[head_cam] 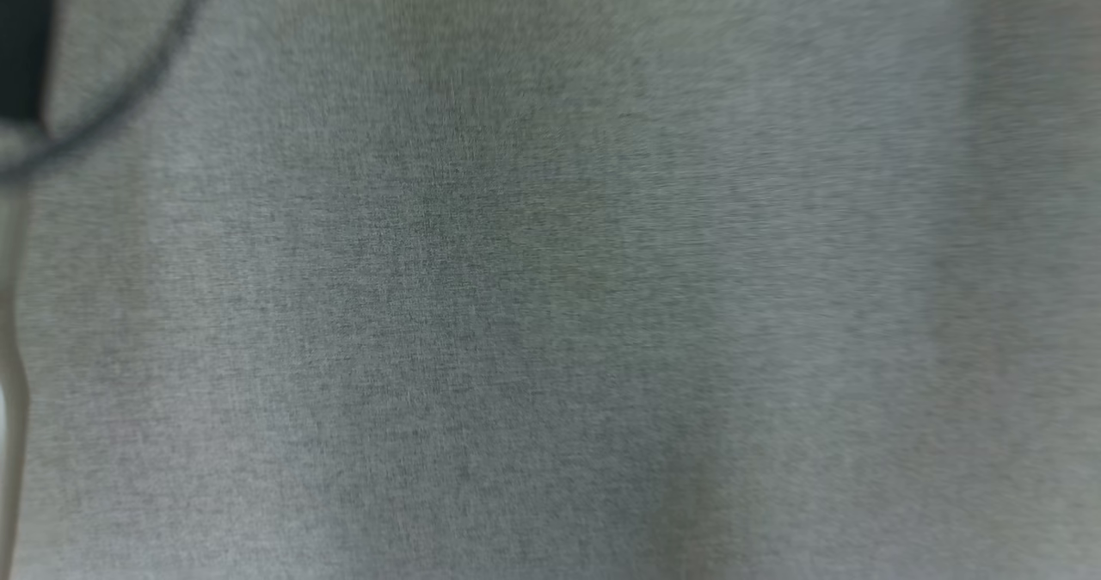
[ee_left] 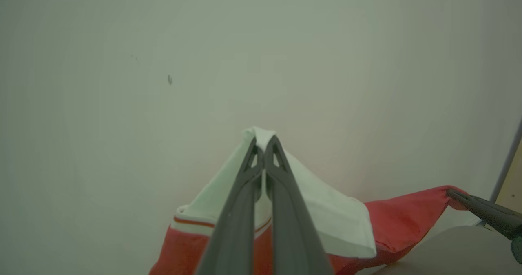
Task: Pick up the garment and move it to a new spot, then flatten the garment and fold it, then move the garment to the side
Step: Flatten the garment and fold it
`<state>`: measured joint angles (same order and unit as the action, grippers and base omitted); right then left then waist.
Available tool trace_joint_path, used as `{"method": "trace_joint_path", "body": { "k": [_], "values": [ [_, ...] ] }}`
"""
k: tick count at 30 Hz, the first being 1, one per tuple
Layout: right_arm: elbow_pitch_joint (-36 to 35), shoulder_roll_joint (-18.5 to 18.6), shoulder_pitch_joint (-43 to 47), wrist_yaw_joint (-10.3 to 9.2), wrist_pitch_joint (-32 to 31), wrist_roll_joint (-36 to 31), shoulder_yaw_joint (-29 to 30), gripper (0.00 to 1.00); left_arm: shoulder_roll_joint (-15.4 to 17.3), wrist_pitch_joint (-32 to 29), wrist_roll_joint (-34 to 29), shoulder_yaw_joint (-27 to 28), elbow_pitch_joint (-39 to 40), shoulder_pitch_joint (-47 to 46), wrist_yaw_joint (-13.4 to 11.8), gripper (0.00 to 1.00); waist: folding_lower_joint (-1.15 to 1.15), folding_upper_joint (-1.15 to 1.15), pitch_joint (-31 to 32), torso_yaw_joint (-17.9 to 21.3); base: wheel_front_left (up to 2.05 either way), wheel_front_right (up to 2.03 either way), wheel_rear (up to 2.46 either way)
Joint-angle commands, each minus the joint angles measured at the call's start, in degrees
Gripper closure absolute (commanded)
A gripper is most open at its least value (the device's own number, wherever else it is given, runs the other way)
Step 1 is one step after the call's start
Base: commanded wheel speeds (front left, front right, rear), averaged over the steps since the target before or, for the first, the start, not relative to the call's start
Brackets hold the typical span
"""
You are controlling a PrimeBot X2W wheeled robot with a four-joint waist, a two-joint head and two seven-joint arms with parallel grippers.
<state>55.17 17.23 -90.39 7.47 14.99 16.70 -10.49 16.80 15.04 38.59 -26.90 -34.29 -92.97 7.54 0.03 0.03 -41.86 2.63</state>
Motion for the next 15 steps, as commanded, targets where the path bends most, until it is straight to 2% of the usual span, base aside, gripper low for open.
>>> {"method": "trace_joint_path", "body": {
  "k": [1,4,7,11,15],
  "values": [
    [0.2,-0.2,2.0,0.06,0.2,0.7,-0.3,1.0,2.1,0.1,1.9,-0.8,2.3,3.8,-0.1,1.0,-0.03,-0.03,-5.5,-2.4,0.0,0.0,0.0],
    [1.2,-0.6,7.1,0.06,0.2,3.5,-3.2,1.0,5.1,0.2,6.3,-2.2,7.5,11.3,-0.1,1.0,-0.03,-0.03,-3.7,-2.6,0.0,0.0,0.0],
    [1.1,0.9,12.7,0.07,0.1,7.6,-7.7,1.0,8.8,0.2,9.9,-3.7,13.1,19.1,-0.1,1.0,-0.03,-0.03,-1.3,-2.8,0.0,0.0,0.0],
    [-2.5,4.1,21.0,0.06,-1.1,16.0,-13.8,1.0,14.0,0.2,14.1,-3.8,21.0,30.8,-0.1,1.0,-0.03,-0.03,2.8,-2.9,0.0,0.0,0.0],
    [-6.9,7.5,27.9,0.06,-2.2,22.2,-18.4,1.0,16.9,-0.2,17.0,-3.5,27.1,39.6,-0.9,1.0,-0.03,-0.03,6.2,-3.0,0.0,0.0,0.0]
  ]
}}
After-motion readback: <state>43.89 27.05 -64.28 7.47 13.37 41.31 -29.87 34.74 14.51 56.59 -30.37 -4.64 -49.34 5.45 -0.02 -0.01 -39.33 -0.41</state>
